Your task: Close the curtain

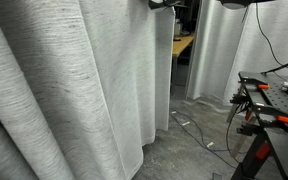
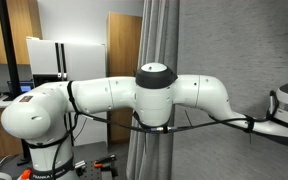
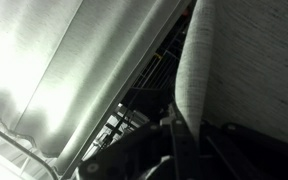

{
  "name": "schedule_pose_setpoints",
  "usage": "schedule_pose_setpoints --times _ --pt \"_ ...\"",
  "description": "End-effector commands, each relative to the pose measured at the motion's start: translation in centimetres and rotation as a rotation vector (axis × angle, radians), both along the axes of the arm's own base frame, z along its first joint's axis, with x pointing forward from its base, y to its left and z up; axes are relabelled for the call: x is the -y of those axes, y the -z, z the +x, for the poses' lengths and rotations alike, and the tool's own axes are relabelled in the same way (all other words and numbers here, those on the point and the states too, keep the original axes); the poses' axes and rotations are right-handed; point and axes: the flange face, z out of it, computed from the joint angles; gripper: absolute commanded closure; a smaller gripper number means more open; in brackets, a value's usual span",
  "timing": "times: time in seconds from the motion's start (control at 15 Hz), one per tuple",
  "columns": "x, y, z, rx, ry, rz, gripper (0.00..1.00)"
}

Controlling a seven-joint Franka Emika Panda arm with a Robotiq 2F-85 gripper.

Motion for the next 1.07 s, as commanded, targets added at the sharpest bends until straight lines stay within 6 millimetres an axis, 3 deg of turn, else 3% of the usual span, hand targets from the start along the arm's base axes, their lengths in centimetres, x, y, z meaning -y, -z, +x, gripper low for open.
schedule_pose_setpoints --times 0.0,0.4,0.47,0.6,1.0 --pt "-0.4 2.3 0.6 0.036 -0.015 0.028 1.00" --pt "-4.7 3.6 3.1 0.023 -0.099 0.075 1.00" --pt "-5.4 3.7 3.5 0.022 -0.111 0.084 0.73" --pt "-6.6 4.5 4.1 0.019 -0.133 0.111 0.66" --pt "-8.2 7.8 4.9 -0.010 -0.173 0.185 0.20"
